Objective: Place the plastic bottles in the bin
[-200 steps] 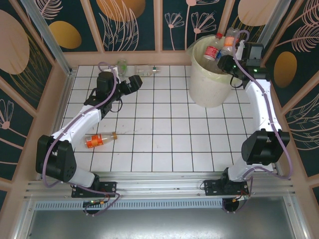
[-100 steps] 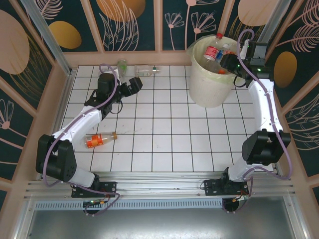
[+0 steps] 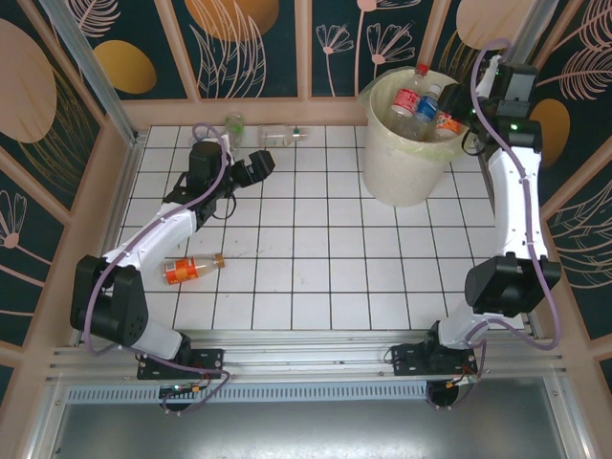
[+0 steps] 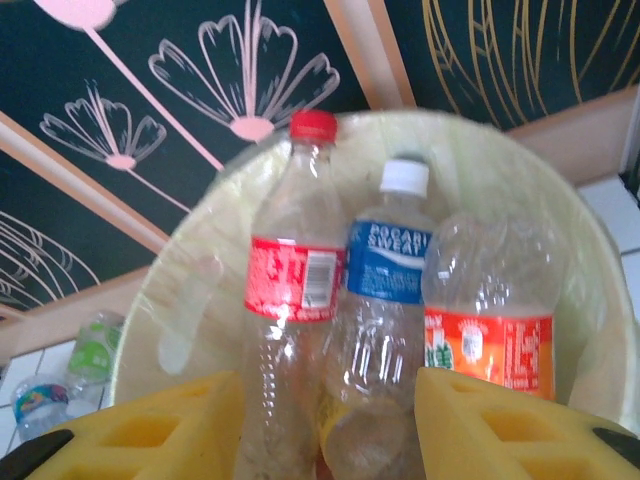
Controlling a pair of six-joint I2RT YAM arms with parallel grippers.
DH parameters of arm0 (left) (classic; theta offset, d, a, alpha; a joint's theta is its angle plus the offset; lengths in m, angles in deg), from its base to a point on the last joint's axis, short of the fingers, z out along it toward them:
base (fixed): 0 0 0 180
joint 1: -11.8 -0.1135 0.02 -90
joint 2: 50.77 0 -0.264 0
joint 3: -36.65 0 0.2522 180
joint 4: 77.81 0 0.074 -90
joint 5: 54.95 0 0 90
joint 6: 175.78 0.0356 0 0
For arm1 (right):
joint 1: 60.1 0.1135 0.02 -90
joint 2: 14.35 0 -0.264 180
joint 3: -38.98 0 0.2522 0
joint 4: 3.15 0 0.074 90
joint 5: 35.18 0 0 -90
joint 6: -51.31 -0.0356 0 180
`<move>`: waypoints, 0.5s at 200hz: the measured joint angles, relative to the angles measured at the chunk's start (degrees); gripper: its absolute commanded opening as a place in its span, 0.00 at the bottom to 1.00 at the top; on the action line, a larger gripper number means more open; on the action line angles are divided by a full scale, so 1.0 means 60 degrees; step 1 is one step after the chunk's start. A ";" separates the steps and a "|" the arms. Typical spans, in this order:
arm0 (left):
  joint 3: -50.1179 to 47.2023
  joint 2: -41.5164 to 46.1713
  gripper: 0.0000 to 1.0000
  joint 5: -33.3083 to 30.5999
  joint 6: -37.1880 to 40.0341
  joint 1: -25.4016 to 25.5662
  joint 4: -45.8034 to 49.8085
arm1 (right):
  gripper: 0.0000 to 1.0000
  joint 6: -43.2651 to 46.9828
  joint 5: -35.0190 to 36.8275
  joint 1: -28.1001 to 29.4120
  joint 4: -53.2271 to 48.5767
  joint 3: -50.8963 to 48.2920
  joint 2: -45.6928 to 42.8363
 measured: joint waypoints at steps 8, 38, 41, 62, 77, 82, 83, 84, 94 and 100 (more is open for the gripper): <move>-0.0015 -0.0004 0.99 0.0025 0.0004 0.0000 -0.0018 | 0.49 0.0000 -0.0084 -0.0033 0.0036 0.0266 0.0215; -0.0051 -0.0004 0.99 0.0124 0.0015 0.0000 -0.0029 | 0.49 0.0011 -0.0433 -0.0047 0.0350 0.1202 0.1410; -0.0058 -0.0004 0.99 0.0124 0.0018 0.0000 -0.0025 | 0.49 0.0007 -0.0452 -0.0040 0.0379 0.1264 0.1512; -0.0135 -0.0004 0.99 0.0087 0.0171 0.0000 -0.0018 | 0.47 -0.0004 -0.0572 0.0011 0.0448 0.1643 0.2310; -0.0142 0.0000 0.99 0.0007 0.0353 0.0000 0.0015 | 0.47 -0.0018 -0.0576 0.0062 0.0426 0.2047 0.2874; -0.0142 0.0000 0.99 -0.0022 0.0408 0.0000 0.0022 | 0.47 -0.0018 -0.0576 0.0087 0.0408 0.2233 0.3067; -0.0138 0.0000 0.99 -0.0029 0.0426 0.0000 0.0025 | 0.47 -0.0015 -0.0576 0.0095 0.0408 0.2262 0.3100; -0.0142 0.0000 0.99 -0.0036 0.0437 0.0000 0.0029 | 0.47 -0.0015 -0.0576 0.0102 0.0408 0.2295 0.3133; -0.0138 0.0000 0.99 -0.0127 0.0550 0.0000 0.0095 | 0.47 -0.0007 -0.0568 0.0189 0.0295 0.2823 0.3563; -0.0138 0.0000 0.99 -0.0178 0.0594 0.0000 0.0142 | 0.47 0.0007 -0.0568 0.0255 0.0244 0.3184 0.3840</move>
